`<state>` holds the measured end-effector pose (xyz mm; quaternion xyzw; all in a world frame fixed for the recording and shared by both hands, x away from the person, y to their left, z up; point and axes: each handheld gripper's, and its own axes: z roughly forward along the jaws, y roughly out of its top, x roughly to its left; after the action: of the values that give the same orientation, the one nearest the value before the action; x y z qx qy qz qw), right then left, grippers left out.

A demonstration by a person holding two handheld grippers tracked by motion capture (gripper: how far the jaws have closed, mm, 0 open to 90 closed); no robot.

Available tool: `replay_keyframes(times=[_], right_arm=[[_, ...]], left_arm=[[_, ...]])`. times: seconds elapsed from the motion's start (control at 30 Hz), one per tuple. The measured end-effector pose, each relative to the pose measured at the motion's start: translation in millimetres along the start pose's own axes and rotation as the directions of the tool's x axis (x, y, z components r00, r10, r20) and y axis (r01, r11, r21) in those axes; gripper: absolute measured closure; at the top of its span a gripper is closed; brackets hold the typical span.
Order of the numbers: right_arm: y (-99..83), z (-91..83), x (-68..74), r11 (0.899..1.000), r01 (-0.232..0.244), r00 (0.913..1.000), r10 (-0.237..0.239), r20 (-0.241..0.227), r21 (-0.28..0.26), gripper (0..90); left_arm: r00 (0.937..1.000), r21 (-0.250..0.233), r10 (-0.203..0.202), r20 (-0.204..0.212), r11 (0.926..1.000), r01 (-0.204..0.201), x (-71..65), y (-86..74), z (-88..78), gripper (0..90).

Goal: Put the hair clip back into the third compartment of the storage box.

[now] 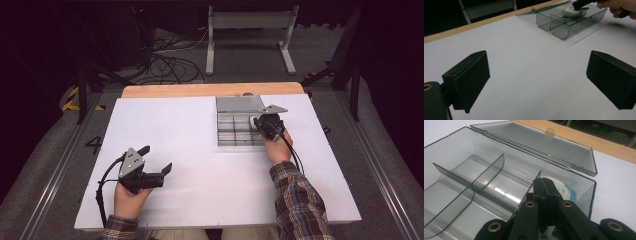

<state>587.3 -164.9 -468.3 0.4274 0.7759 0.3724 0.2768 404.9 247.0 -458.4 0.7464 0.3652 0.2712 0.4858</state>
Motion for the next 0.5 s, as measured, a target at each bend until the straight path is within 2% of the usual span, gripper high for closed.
replay_keyframes(times=[0.2,0.33,0.5], right_arm=[[0.1,0.0,-0.8,1.0,-0.009,0.9999,0.009,-0.009,-0.005,90.0],[0.2,-5.7,-4.1,0.998,-0.039,0.9985,0.037,-0.04,-0.051,90.0],[2.9,-10.9,-4.5,0.996,-0.041,0.998,0.037,-0.051,-0.084,89.6]], left_arm=[[1.0,-0.002,0.001,0.0,1.0,-0.001,0.5,0.0,0.0,5.5],[1.0,-0.004,0.003,-0.002,1.0,-0.003,1.2,0.1,-0.1,5.4],[1.0,-0.003,0.001,-0.002,1.0,-0.001,0.7,0.0,0.3,5.4]])
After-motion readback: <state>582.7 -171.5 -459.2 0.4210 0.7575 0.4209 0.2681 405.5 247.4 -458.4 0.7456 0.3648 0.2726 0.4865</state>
